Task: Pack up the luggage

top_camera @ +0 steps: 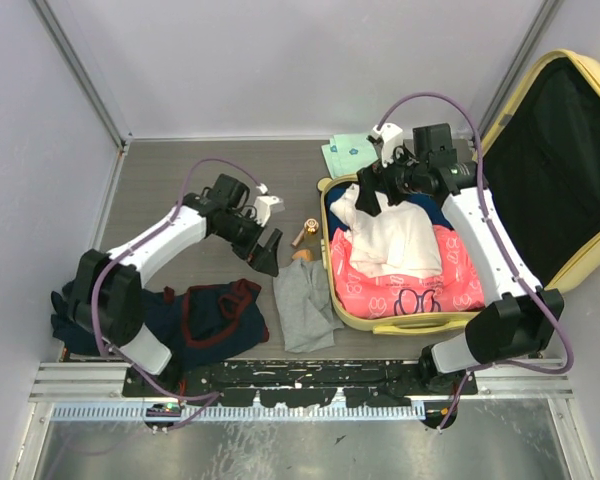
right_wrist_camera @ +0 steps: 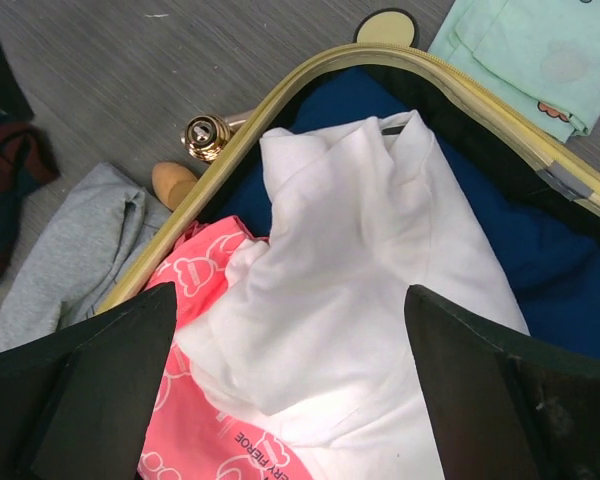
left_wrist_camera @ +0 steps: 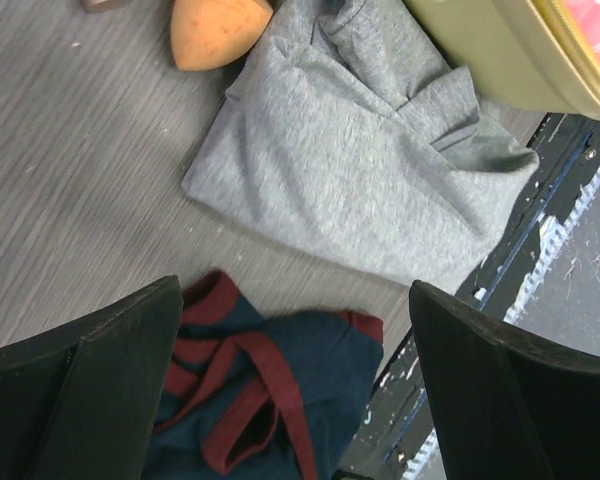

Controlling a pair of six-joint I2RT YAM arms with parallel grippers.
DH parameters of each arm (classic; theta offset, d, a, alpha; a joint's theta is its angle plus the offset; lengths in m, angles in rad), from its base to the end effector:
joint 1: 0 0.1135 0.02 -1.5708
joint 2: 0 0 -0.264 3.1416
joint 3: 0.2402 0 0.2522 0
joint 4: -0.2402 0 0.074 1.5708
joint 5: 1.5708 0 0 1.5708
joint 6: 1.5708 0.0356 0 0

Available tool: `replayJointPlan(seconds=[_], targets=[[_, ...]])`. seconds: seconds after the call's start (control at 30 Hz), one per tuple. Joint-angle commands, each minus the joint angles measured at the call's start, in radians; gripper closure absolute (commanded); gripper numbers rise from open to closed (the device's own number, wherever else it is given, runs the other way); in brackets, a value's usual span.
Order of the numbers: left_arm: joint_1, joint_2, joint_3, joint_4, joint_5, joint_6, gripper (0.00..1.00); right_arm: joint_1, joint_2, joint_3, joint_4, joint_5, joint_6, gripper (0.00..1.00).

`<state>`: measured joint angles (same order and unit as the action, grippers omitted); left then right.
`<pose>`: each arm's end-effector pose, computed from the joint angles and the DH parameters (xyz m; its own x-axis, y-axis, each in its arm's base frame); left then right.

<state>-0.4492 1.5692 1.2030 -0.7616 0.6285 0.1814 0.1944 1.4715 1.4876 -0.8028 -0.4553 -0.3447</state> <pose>0.2736 -0.1551 0.2529 -0.6962 0.4976 -0.5174 0.7156 0.5383 -0.4451 0.3037 0.0758 0.3651 -0.4922 -0.4062 -0.7699 -0.6848 0.7267 0.0544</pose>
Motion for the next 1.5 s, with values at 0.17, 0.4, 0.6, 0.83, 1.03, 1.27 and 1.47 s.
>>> replayJointPlan(seconds=[0.17,0.4,0.6,0.83,1.03,1.27,1.47], targets=[[-0.092,0.173,0.01,0.223,0.005,-0.037,0.11,-0.024,-0.102,-0.028,-0.015,-0.008,0.083,0.0],[-0.1,0.287,0.059,0.261,0.016,-0.047,0.17,-0.072,-0.099,-0.032,-0.007,-0.041,0.12,0.0],[-0.119,0.332,0.064,0.257,-0.001,-0.025,0.25,-0.082,-0.092,-0.032,-0.007,-0.044,0.12,0.0],[-0.069,0.224,-0.044,0.198,-0.091,-0.132,0.71,-0.082,-0.086,-0.022,-0.005,-0.067,0.127,0.0],[0.1,0.044,-0.202,0.16,-0.152,-0.193,0.9,-0.082,-0.081,-0.018,0.019,-0.122,0.171,0.02],[0.298,-0.044,-0.234,0.078,-0.256,-0.254,0.96,-0.055,-0.079,-0.016,0.058,-0.153,0.264,0.05],[0.363,-0.066,-0.228,0.072,-0.223,-0.254,0.82,0.097,-0.106,-0.058,0.161,-0.056,0.425,0.06]])
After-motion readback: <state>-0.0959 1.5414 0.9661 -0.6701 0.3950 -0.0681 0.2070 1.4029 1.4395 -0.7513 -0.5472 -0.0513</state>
